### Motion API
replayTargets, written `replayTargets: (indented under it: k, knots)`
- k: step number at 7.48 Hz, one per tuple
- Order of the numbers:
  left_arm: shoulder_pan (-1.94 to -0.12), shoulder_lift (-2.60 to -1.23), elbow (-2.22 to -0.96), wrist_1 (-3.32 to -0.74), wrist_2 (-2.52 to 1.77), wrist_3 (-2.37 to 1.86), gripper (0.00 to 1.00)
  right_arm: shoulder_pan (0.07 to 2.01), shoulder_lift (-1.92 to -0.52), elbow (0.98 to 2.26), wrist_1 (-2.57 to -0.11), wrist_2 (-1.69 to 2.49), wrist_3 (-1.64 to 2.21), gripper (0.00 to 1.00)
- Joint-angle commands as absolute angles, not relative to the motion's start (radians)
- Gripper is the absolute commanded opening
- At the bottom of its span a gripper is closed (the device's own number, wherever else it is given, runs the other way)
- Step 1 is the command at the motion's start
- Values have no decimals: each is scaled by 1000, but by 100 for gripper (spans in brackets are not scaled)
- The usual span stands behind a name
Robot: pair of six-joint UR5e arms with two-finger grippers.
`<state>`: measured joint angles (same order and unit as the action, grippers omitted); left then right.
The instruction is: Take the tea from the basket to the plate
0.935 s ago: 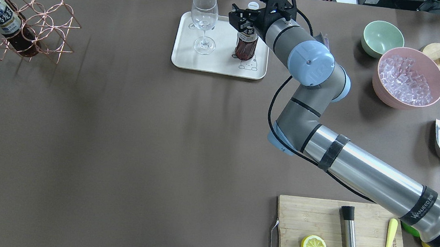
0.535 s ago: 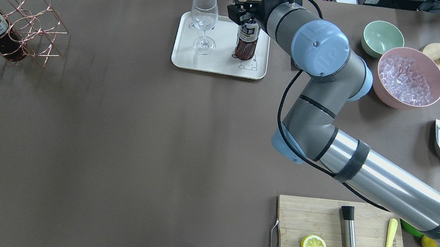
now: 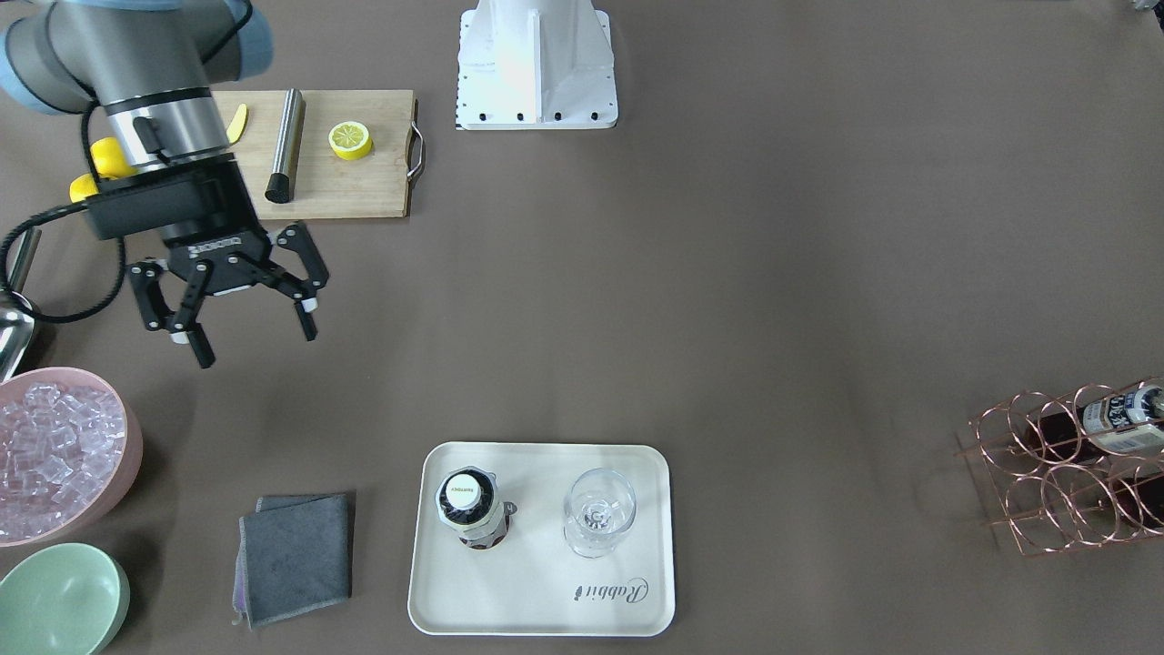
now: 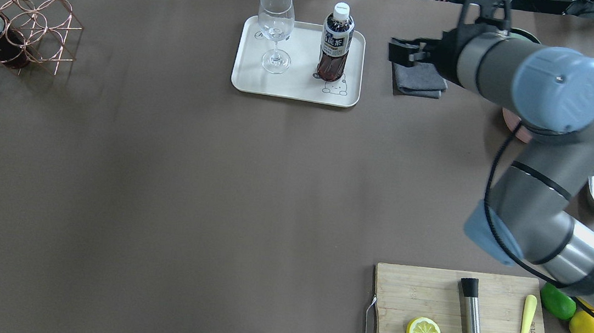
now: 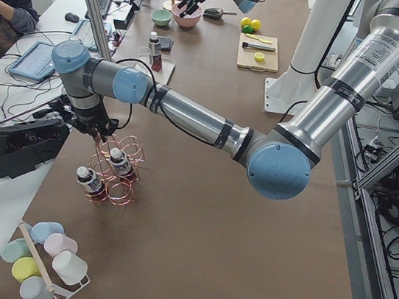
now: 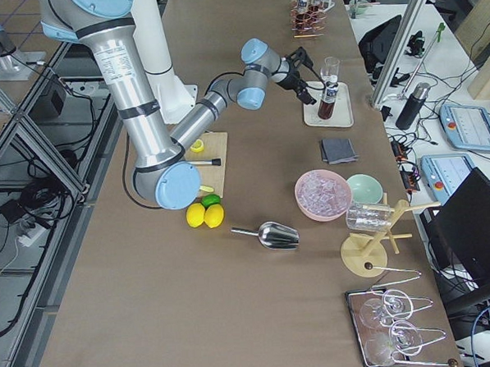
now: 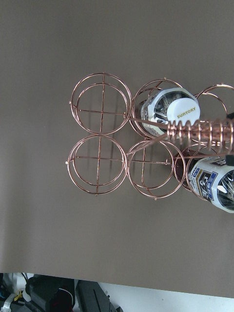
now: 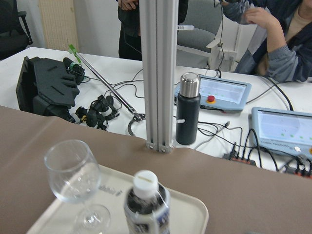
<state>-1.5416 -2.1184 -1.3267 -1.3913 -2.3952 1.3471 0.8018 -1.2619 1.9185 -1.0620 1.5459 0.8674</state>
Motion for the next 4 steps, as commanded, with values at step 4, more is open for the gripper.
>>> replayTargets:
  k: [4]
  knots:
    - [-1532,-2100,-1307,-1454,-2385,1347,0,1216,-1624,2018,-1510,2055,602,100]
